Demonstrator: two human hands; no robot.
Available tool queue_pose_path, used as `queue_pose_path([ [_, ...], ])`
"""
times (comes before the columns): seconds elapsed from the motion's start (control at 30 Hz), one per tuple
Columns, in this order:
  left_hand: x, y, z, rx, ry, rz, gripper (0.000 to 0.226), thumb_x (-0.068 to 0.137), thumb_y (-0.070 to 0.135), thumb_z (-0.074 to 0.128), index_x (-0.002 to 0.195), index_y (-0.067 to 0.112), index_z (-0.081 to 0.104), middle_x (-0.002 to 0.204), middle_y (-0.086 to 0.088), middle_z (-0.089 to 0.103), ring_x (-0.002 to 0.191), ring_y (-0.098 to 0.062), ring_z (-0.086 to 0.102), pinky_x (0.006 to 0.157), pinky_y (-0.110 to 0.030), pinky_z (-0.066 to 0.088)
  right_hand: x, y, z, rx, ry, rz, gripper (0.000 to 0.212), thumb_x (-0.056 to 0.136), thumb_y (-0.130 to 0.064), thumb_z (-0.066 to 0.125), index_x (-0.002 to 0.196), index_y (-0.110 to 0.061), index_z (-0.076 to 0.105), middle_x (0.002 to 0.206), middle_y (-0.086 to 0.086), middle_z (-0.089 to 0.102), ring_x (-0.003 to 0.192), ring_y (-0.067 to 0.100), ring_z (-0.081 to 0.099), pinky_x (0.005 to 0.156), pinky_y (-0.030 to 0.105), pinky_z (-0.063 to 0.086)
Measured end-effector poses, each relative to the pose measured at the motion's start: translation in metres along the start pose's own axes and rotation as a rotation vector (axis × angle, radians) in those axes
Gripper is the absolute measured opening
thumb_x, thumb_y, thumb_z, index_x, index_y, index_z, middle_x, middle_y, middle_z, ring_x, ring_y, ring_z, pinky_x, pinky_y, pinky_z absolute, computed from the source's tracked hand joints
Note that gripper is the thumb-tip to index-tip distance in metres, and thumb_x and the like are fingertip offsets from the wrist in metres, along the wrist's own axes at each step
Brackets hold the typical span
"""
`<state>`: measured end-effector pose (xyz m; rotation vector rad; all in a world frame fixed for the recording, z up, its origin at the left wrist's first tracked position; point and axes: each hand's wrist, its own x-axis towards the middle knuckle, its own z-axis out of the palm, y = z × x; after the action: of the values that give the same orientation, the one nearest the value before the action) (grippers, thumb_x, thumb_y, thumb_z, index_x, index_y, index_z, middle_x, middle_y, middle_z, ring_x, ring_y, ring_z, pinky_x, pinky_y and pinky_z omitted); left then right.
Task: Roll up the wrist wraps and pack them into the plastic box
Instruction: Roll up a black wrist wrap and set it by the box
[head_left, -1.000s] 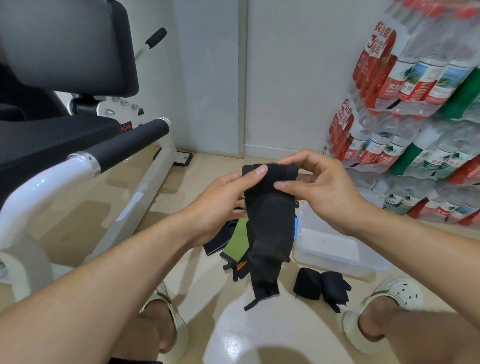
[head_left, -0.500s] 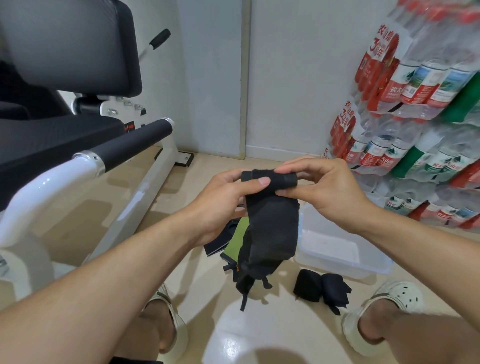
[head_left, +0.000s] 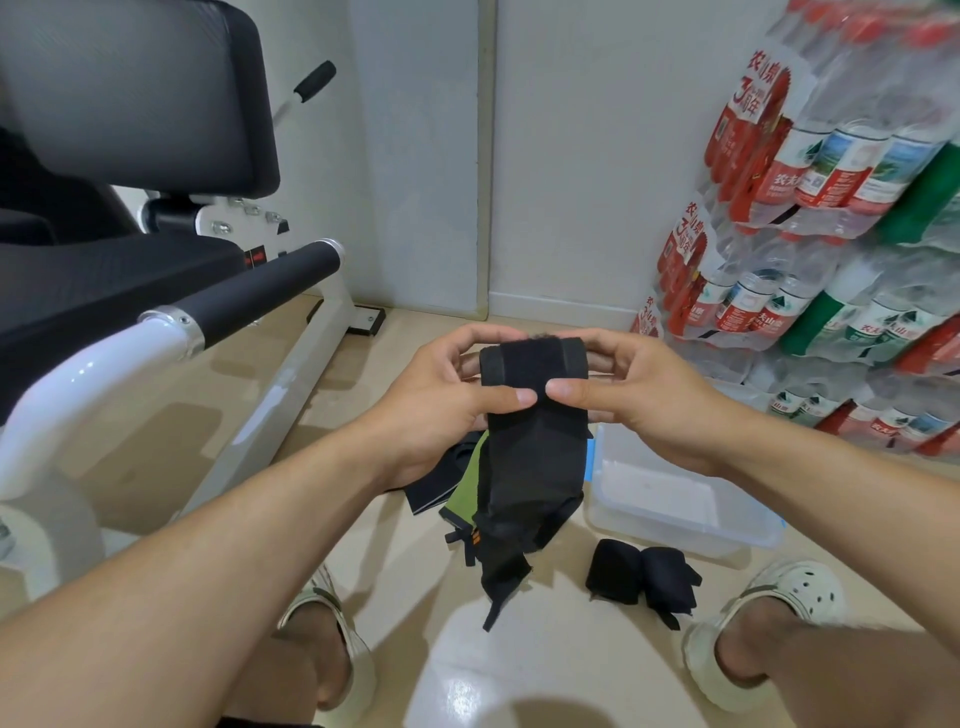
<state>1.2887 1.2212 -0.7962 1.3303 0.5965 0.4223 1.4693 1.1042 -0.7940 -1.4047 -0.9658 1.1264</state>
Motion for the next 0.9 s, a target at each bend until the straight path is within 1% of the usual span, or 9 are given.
queue_pose_path([
  [0.1, 0.0, 0.0, 0.0, 0.0, -0.014, 0.006, 0.051, 0.082, -0.013, 0.072, 0.119, 0.021, 0.063, 0.106, -0.003, 0.075, 0.095, -0.015, 0.073, 0.07, -0.029, 0.058, 0.0, 0.003, 0.007, -0.007, 0.077, -0.049, 0.044, 0.079, -0.006, 0.079, 0.121, -0.013, 0.066, 0.119, 0.012, 0.072, 0.102, 0.032, 0.074, 0.071, 0.03, 0.062],
  [0.27, 0.0, -0.002, 0.001, -0.084, -0.013, -0.006, 0.055, 0.086, -0.007, 0.071, 0.132, 0.02, 0.059, 0.117, -0.008, 0.074, 0.107, -0.022, 0.072, 0.083, -0.035, 0.057, 0.001, 0.003, 0.012, -0.03, 0.162, -0.164, 0.041, 0.078, 0.0, 0.082, 0.112, -0.018, 0.067, 0.113, 0.007, 0.072, 0.093, 0.027, 0.074, 0.065, 0.029, 0.06],
  [0.33, -0.001, 0.0, 0.005, -0.148, -0.02, -0.054, 0.047, 0.089, 0.004, 0.07, 0.134, 0.015, 0.059, 0.118, -0.012, 0.073, 0.108, -0.026, 0.071, 0.086, -0.039, 0.057, 0.002, 0.004, 0.013, -0.104, 0.189, -0.232, 0.042, 0.076, 0.001, 0.084, 0.11, -0.019, 0.069, 0.108, 0.001, 0.074, 0.095, 0.025, 0.072, 0.072, 0.029, 0.061],
  [0.47, -0.004, 0.007, 0.009, -0.155, -0.038, -0.146, 0.041, 0.099, 0.039, 0.059, 0.129, 0.011, 0.065, 0.121, -0.012, 0.073, 0.107, -0.027, 0.072, 0.084, -0.039, 0.059, 0.003, 0.008, 0.016, -0.24, 0.217, -0.34, 0.043, 0.072, 0.001, 0.088, 0.104, -0.022, 0.072, 0.101, 0.0, 0.075, 0.099, 0.03, 0.068, 0.094, 0.045, 0.057],
  [0.53, -0.006, 0.008, 0.011, -0.145, -0.037, -0.199, 0.041, 0.1, 0.048, 0.053, 0.121, 0.017, 0.07, 0.114, -0.007, 0.076, 0.104, -0.024, 0.073, 0.086, -0.04, 0.06, 0.002, 0.01, 0.019, -0.264, 0.241, -0.383, 0.042, 0.071, 0.003, 0.088, 0.099, -0.026, 0.074, 0.097, 0.0, 0.076, 0.096, 0.027, 0.069, 0.094, 0.051, 0.056],
  [0.63, -0.008, 0.007, 0.013, -0.118, -0.085, -0.276, 0.049, 0.099, 0.057, 0.048, 0.126, 0.021, 0.068, 0.118, -0.007, 0.075, 0.111, -0.024, 0.071, 0.095, -0.043, 0.057, 0.002, 0.01, 0.021, -0.255, 0.279, -0.421, 0.04, 0.073, 0.005, 0.086, 0.093, -0.028, 0.077, 0.096, 0.004, 0.075, 0.096, 0.023, 0.069, 0.086, 0.053, 0.059],
  [0.73, -0.008, 0.008, 0.012, -0.134, -0.087, -0.303, 0.052, 0.098, 0.057, 0.05, 0.126, 0.018, 0.068, 0.119, -0.009, 0.074, 0.112, -0.025, 0.071, 0.097, -0.045, 0.056, 0.001, 0.01, 0.021, -0.251, 0.284, -0.457, 0.038, 0.074, 0.008, 0.084, 0.091, -0.025, 0.079, 0.099, 0.009, 0.073, 0.099, 0.021, 0.069, 0.078, 0.049, 0.062],
  [0.83, -0.008, 0.009, 0.011, -0.155, -0.066, -0.309, 0.04, 0.099, 0.048, 0.053, 0.116, 0.017, 0.071, 0.114, -0.009, 0.075, 0.108, -0.027, 0.071, 0.098, -0.048, 0.056, 0.0, 0.009, 0.021, -0.266, 0.269, -0.477, 0.038, 0.074, 0.011, 0.082, 0.091, -0.023, 0.08, 0.101, 0.005, 0.074, 0.098, 0.016, 0.071, 0.076, 0.042, 0.063],
  [0.9, -0.007, 0.01, 0.009, -0.182, -0.055, -0.331, 0.033, 0.099, 0.039, 0.054, 0.114, 0.015, 0.071, 0.118, -0.016, 0.072, 0.114, -0.033, 0.068, 0.103, -0.053, 0.052, 0.0, 0.01, 0.02, -0.279, 0.248, -0.467, 0.045, 0.076, 0.018, 0.078, 0.089, -0.025, 0.081, 0.101, 0.001, 0.074, 0.097, 0.015, 0.071, 0.071, 0.036, 0.063],
])
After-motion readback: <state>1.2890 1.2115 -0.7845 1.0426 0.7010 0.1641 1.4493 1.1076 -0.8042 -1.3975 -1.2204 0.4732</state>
